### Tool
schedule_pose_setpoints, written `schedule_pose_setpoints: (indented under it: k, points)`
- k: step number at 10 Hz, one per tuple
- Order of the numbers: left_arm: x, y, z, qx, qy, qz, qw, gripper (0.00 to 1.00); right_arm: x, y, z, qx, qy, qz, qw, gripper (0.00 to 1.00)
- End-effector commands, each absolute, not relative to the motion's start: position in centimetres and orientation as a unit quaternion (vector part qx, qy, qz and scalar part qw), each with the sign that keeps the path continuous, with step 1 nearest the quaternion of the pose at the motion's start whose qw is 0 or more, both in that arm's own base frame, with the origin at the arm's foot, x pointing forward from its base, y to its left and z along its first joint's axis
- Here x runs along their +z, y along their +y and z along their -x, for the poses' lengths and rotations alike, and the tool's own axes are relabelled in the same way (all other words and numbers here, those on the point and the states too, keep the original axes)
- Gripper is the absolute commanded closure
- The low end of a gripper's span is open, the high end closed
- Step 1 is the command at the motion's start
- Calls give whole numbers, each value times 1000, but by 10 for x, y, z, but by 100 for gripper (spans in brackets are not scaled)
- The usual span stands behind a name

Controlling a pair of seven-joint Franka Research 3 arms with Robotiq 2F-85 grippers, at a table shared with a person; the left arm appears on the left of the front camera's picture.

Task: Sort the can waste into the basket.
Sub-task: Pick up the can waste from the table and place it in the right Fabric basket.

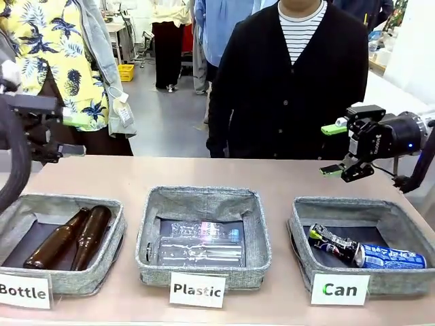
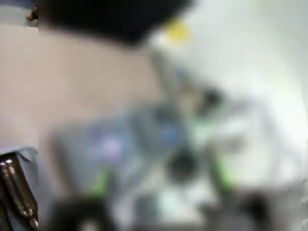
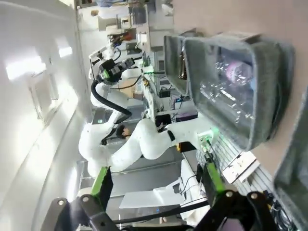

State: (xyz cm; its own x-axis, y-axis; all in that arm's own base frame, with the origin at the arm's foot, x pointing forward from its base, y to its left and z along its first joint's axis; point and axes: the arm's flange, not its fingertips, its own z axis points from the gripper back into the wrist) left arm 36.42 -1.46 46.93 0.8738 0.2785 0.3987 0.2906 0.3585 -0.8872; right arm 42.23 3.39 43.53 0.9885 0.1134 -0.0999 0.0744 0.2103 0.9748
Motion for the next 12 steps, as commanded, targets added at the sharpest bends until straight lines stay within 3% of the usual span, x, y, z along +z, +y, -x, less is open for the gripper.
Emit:
schedule_pose_setpoints:
  k: [1, 12]
  points:
    - [494, -33, -345, -83, -237, 535, 807, 0, 441, 42, -419, 18, 86, -638, 765, 0]
    - [494, -33, -345, -83, -237, 535, 807, 0, 441, 42, -419, 18, 86, -638, 765, 0]
